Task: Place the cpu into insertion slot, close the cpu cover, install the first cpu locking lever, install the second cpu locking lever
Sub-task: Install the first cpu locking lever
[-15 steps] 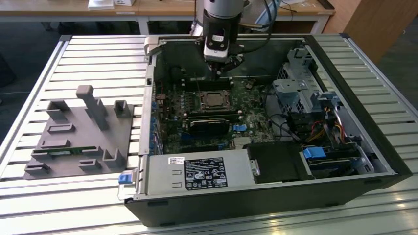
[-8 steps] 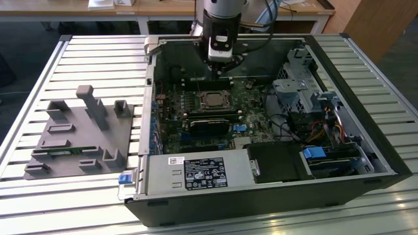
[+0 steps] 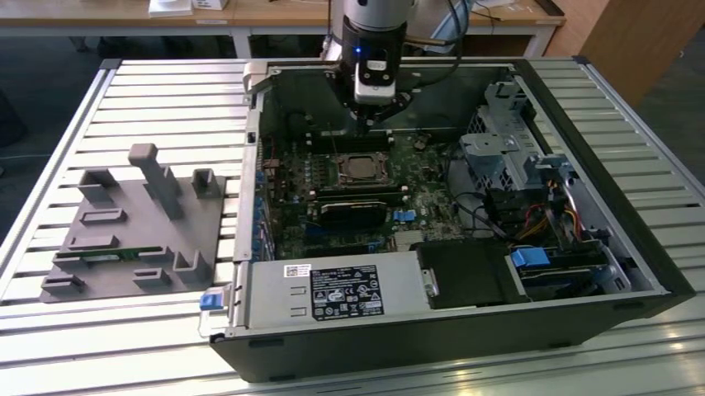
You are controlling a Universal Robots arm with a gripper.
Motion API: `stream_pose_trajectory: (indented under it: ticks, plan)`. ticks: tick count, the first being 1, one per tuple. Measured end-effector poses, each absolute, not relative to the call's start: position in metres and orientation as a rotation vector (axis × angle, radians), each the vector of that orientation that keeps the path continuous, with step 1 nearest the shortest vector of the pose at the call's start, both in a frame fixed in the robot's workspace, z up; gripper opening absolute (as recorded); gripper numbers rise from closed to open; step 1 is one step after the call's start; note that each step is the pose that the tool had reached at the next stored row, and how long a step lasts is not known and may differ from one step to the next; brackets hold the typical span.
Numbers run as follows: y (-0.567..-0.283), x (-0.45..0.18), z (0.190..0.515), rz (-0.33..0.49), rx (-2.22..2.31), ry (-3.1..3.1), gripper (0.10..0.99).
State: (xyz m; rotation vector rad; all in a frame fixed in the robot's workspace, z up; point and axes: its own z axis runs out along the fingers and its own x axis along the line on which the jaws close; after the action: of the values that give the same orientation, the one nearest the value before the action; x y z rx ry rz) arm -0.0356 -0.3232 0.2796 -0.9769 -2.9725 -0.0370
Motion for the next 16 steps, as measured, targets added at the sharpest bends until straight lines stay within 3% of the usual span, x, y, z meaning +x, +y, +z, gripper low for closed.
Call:
stream_pose_trajectory:
  ticks: [16]
  plan:
    - [-0.3232,-0.0357,0.2791,-0.034,-0.625,-3.063,0.106]
